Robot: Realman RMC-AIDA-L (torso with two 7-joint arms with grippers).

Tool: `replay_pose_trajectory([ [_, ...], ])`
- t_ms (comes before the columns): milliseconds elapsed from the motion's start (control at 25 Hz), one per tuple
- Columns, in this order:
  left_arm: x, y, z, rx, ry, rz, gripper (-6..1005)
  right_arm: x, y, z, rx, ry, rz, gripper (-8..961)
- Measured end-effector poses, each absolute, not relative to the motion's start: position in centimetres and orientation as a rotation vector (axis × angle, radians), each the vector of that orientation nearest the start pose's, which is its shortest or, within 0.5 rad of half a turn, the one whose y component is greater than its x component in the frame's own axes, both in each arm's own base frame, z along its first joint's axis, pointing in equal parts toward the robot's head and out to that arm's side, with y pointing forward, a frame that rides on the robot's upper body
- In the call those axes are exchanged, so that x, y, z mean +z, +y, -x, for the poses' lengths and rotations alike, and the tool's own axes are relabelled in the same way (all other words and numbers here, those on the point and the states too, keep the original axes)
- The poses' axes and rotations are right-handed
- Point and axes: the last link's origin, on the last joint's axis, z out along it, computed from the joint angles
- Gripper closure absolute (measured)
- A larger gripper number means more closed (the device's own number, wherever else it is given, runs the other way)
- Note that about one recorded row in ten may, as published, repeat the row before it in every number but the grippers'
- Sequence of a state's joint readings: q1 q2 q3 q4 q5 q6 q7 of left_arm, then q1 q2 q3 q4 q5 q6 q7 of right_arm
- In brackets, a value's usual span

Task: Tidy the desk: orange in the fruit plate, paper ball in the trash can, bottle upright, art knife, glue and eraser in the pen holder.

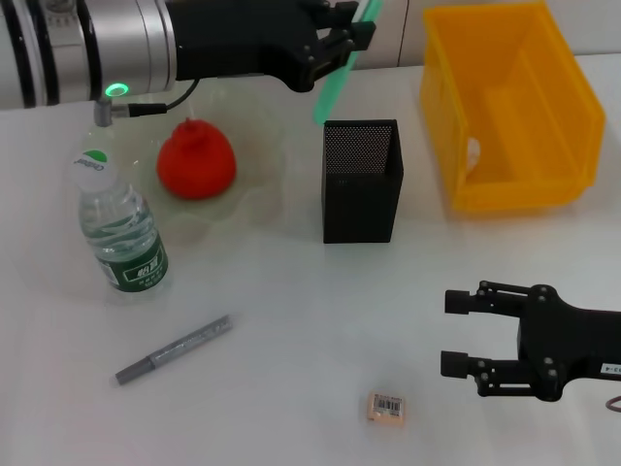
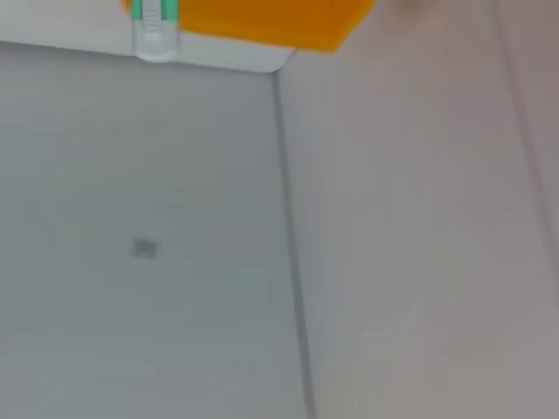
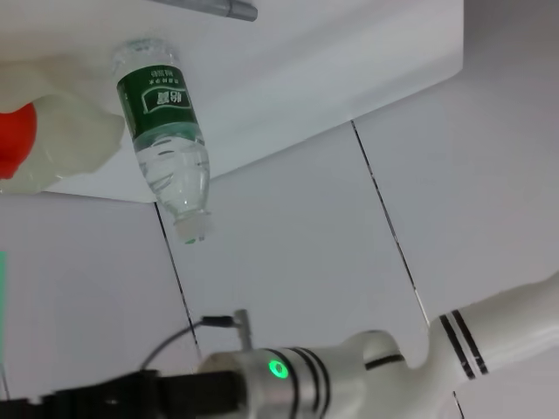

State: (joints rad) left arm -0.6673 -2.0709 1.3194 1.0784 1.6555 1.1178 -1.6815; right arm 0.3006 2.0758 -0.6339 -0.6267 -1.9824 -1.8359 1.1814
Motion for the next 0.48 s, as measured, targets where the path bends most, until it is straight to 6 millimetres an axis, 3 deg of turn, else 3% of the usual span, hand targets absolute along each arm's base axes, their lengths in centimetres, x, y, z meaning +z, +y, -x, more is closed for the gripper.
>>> replay_pose_trajectory([
  [200, -1.8, 41.4, 9.8, -0.697, -0.244, 2.651, 803, 0.7, 23.7, -30.3, 0.915, 0.611, 2.751, 190],
  [480, -2.6, 41.5, 10.2, -0.746, -0.298, 2.626, 802, 0.7, 23.8, -30.4, 0.916, 0.615, 2.746, 190],
])
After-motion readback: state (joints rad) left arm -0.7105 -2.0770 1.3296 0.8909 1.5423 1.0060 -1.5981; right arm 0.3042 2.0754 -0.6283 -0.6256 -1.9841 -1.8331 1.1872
